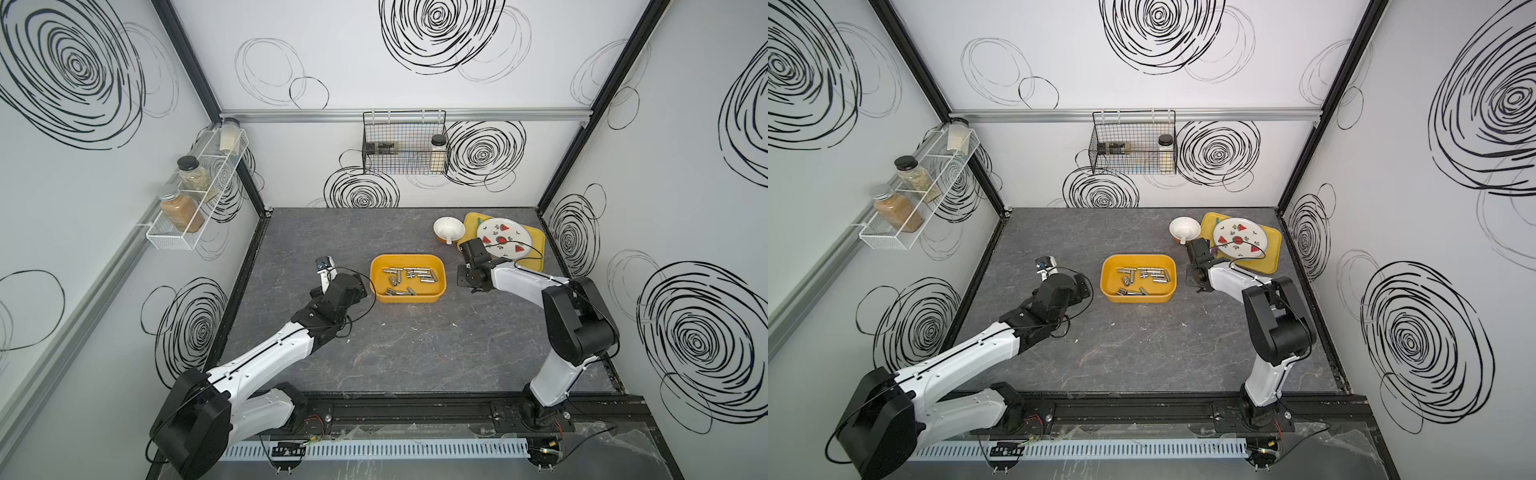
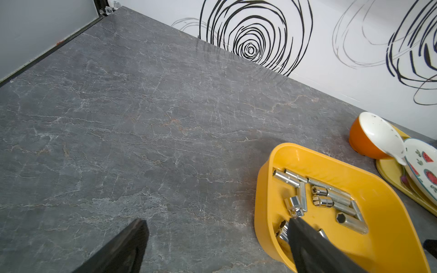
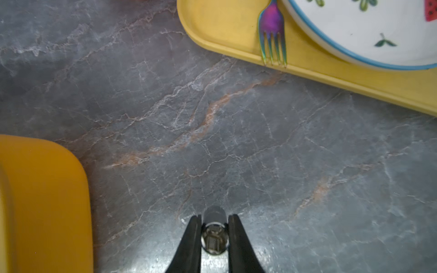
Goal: Take out the socket from the storage box
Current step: Place the socket head at the center of the board.
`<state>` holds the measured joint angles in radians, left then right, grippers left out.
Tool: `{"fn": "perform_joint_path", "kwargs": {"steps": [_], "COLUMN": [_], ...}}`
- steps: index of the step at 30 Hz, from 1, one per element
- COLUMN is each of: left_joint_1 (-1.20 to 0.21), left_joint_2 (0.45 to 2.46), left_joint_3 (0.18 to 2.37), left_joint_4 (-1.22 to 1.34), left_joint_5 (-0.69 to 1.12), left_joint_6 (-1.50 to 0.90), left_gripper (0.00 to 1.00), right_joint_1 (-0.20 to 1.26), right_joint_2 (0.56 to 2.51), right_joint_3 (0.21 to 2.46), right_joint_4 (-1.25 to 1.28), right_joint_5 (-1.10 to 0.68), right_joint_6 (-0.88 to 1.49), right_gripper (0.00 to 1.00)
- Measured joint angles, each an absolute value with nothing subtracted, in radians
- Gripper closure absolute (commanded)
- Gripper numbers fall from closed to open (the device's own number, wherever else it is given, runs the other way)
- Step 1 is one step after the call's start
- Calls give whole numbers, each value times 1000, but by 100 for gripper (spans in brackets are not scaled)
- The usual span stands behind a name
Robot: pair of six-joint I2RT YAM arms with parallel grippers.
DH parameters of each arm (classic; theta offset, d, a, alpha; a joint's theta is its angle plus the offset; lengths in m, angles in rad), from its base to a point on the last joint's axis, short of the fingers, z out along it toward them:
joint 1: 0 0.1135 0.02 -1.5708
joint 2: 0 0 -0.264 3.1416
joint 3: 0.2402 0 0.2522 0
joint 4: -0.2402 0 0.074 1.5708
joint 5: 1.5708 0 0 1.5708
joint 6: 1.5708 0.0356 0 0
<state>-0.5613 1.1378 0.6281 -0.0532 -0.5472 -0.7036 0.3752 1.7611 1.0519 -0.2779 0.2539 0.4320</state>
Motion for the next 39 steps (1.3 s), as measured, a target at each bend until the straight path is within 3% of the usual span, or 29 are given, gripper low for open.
{"fn": "perform_joint_path", "kwargs": {"steps": [8,26,34,39], "left_joint_1": [-562,-563,-563,-569], "left_joint_2": [1137,1137,1108,1064], "left_joint_3": [628,628,619,593], "left_joint_4": [-53,-53,-48,19], "left_joint_5": [-548,-548,-556,-478], "left_joint_6": [-704,-703,-702,-652], "left_gripper": [1,1,1,15], "right_joint_1": [375,375,375,379], "right_joint_2": [1795,1802,1621,1486], "right_joint_3": [1052,1050,971,910], "right_joint_4": [-253,-237,-192,-137], "right_joint_5": [211,184,191,191], "right_joint_6": [441,456,463,488], "right_gripper": [81,57,53,53]}}
